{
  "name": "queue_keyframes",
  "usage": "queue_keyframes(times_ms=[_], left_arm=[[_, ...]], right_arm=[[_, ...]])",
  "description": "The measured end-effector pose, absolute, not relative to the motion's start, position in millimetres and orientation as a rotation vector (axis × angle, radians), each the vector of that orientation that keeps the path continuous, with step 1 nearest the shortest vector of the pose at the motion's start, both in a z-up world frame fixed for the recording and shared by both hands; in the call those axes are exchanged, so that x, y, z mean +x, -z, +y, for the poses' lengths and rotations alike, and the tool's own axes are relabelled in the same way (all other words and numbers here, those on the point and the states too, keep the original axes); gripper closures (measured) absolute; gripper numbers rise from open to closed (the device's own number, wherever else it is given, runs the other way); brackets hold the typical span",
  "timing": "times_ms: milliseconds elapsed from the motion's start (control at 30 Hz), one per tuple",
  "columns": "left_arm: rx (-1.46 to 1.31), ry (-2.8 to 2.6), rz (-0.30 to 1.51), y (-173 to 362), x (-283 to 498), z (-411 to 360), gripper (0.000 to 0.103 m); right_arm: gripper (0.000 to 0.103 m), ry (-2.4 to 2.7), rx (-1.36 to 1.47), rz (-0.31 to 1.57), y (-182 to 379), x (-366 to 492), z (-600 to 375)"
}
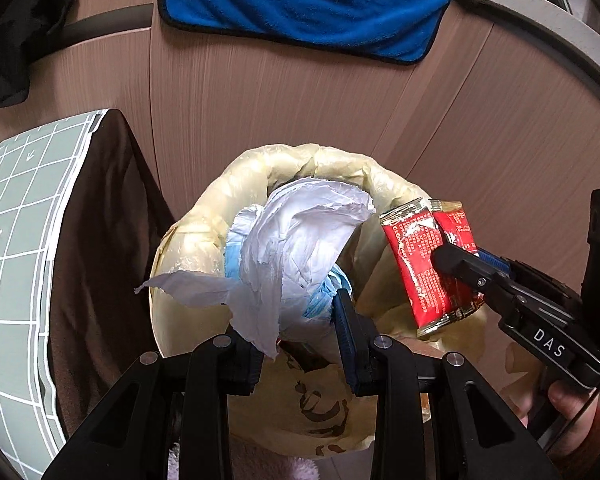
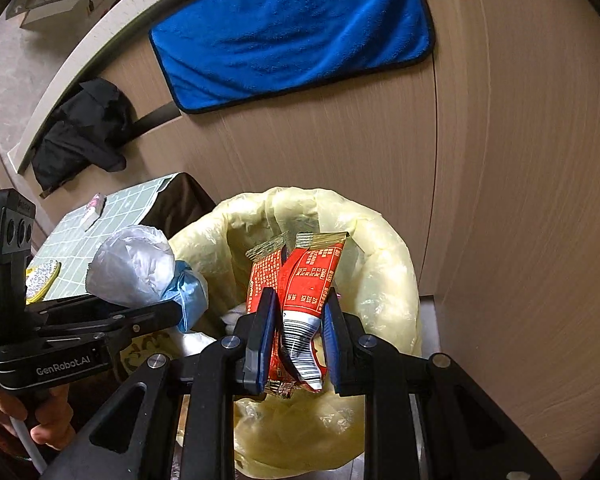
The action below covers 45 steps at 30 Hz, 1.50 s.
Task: Collect trash
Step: 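Carry the white bag and red wrappers over the bin and open both grippers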
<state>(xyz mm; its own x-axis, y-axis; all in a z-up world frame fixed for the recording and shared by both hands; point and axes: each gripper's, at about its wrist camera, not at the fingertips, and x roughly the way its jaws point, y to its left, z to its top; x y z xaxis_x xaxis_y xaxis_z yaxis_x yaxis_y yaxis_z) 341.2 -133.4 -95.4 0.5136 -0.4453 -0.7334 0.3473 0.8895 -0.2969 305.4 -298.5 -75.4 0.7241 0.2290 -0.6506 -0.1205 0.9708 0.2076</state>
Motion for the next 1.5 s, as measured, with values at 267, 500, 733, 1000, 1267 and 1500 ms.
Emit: queue_keyframes(times_ms=[267, 500, 733, 1000, 1267, 1500], left_arm=[[-0.128, 0.474, 0.902, 89.6, 343.9, -130.1, 0.07], [-0.125, 0.482, 0.897, 88.2, 343.8, -130.9, 0.07], [-0.145, 0.487, 0.896, 86.0, 344.4, -130.2, 0.068], [-0.186, 0.474, 0.878, 79.8, 345.6, -125.4, 0.059], [-0.225, 0.443, 0.847, 66.9, 336.8, -107.3, 0.057], [-0.259, 0.339, 0.789, 48.8, 313.8, -58.0, 0.057]], right_arm=[[0.082, -0.186, 0.145, 0.731, 73.1, 305.5, -299.2], [0.081, -0.187, 0.143, 0.728, 72.4, 305.6, -298.6], [0.079, -0.185, 0.141, 0.729, 71.8, 304.7, -298.7], [0.07, -0.167, 0.159, 0.721, 68.2, 301.1, -301.3], [0.069, -0.159, 0.154, 0.713, 61.3, 297.7, -299.2], [0.069, -0.163, 0.163, 0.686, 48.3, 290.1, -294.5]])
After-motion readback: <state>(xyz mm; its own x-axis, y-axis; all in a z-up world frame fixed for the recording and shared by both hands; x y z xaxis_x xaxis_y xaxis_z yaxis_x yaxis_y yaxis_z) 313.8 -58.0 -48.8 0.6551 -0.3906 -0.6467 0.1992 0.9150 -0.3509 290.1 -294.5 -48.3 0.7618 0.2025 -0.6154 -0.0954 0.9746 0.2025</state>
